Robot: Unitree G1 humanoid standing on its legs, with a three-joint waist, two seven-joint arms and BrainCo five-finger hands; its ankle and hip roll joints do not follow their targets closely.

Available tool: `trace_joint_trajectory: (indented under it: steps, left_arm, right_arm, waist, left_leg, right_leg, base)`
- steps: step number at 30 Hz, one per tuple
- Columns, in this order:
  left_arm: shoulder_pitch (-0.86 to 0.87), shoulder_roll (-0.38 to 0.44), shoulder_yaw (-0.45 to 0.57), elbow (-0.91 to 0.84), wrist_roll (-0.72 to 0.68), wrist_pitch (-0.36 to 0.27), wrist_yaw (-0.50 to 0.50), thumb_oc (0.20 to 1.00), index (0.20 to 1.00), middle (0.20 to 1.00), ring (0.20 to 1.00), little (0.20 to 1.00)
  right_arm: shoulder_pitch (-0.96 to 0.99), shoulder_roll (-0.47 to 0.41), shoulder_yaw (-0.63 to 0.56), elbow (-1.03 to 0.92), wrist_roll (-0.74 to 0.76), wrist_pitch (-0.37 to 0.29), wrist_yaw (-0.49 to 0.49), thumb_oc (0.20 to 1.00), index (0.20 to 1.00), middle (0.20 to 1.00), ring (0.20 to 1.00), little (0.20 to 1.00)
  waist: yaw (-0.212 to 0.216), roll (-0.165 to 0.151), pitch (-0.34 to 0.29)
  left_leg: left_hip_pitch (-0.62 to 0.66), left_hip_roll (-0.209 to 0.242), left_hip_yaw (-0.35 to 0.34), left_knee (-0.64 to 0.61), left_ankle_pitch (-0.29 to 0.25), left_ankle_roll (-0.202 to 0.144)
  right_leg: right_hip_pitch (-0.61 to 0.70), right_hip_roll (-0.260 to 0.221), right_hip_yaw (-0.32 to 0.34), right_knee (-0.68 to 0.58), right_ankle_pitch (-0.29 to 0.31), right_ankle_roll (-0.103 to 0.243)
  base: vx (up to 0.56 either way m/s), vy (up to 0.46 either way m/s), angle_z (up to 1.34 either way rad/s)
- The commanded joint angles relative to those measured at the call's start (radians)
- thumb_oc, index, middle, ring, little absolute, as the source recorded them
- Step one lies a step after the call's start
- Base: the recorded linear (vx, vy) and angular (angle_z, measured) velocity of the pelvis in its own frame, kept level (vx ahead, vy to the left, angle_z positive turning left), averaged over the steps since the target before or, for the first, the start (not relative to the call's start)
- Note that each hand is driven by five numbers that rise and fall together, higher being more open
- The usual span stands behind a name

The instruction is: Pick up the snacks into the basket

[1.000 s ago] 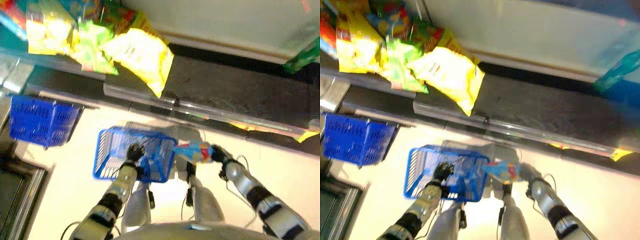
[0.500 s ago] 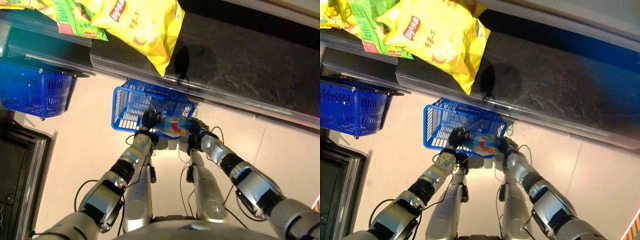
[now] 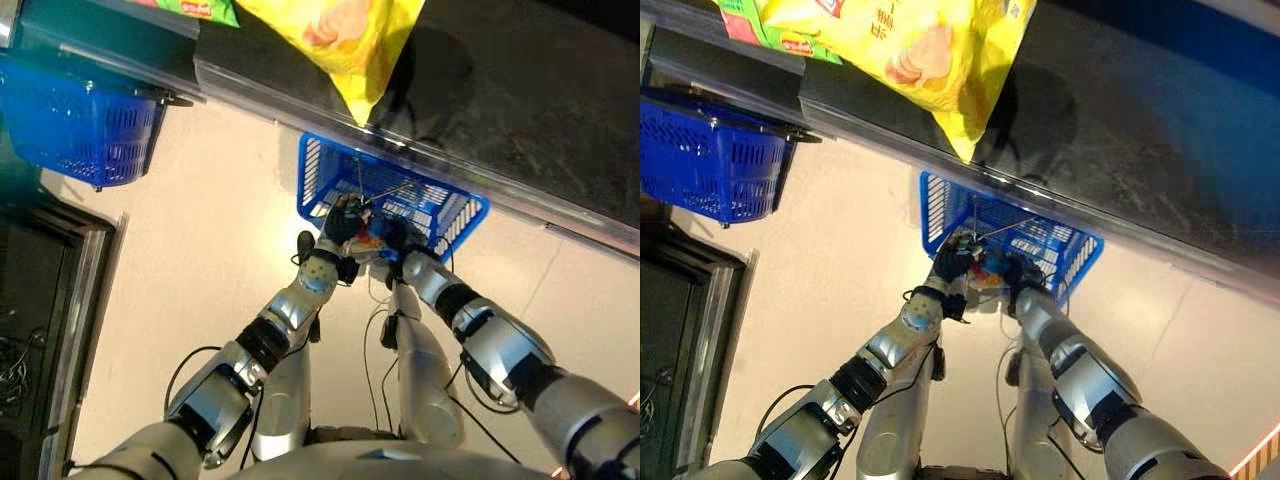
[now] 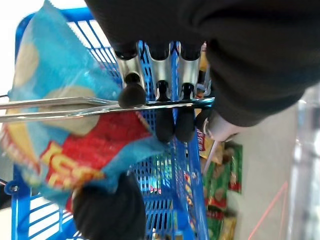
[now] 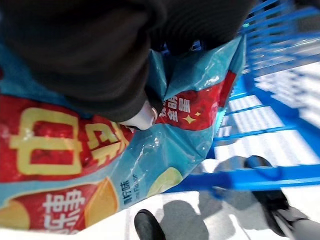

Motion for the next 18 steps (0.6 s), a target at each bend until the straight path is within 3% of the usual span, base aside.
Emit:
trace_joint_trajectory:
  steps: [1, 10, 11, 18]
  left_arm:
    - [-0.064, -0.062, -0.047, -0.172, -0.028, -0.094, 0.008, 0.200, 0.200, 0.200, 0.200, 0.200]
    - [-0.059, -0.061, -0.046, -0.177, -0.034, -0.094, 0.013, 0.200, 0.200, 0.200, 0.200, 0.200]
    - [-0.037, -0.050, -0.030, -0.228, -0.114, -0.100, 0.023, 0.200, 0.200, 0.200, 0.200, 0.200]
    - [-0.016, -0.040, -0.039, -0.252, -0.160, -0.095, -0.006, 0.200, 0.200, 0.200, 0.200, 0.200]
  right_arm:
    - [-0.084, 0.015, -0.030, 0.029, 0.004, -0.021, -0.068, 0.200, 0.200, 0.200, 0.200, 0.200]
    - [-0.092, 0.007, -0.039, 0.023, 0.006, -0.023, -0.091, 0.200, 0.200, 0.200, 0.200, 0.200]
    - [-0.106, -0.047, -0.114, 0.014, 0.101, -0.027, -0.133, 1.000, 1.000, 1.000, 1.000, 1.000]
    - [-0.094, -0.074, -0.128, 0.045, 0.126, -0.022, -0.106, 1.000, 1.000, 1.000, 1.000, 1.000]
  waist:
    - [0.031, 0.030, -0.002]
    - [0.036, 0.034, -0.002]
    - [0.065, 0.049, -0.002]
    - [0.080, 0.049, -0.002]
  left_leg:
    - [-0.047, -0.052, 0.010, 0.011, -0.020, -0.016]
    - [-0.051, -0.053, 0.008, 0.010, -0.023, -0.017]
    - [-0.086, -0.072, -0.012, 0.009, -0.019, -0.014]
    - [-0.084, -0.083, -0.027, 0.004, -0.020, -0.014]
  right_leg:
    - [-0.081, -0.072, 0.011, 0.022, 0.047, 0.105]
    - [-0.083, -0.073, 0.010, 0.021, 0.047, 0.107]
    - [-0.102, -0.095, -0.017, 0.020, 0.053, 0.120]
    - [-0.082, -0.111, -0.040, 0.018, 0.056, 0.130]
  base:
    - [0.01, 0.053, 0.07]
    - [0.01, 0.021, 0.07]
    - [0.03, 0.110, 0.04]
    - [0.00, 0.027, 0.23]
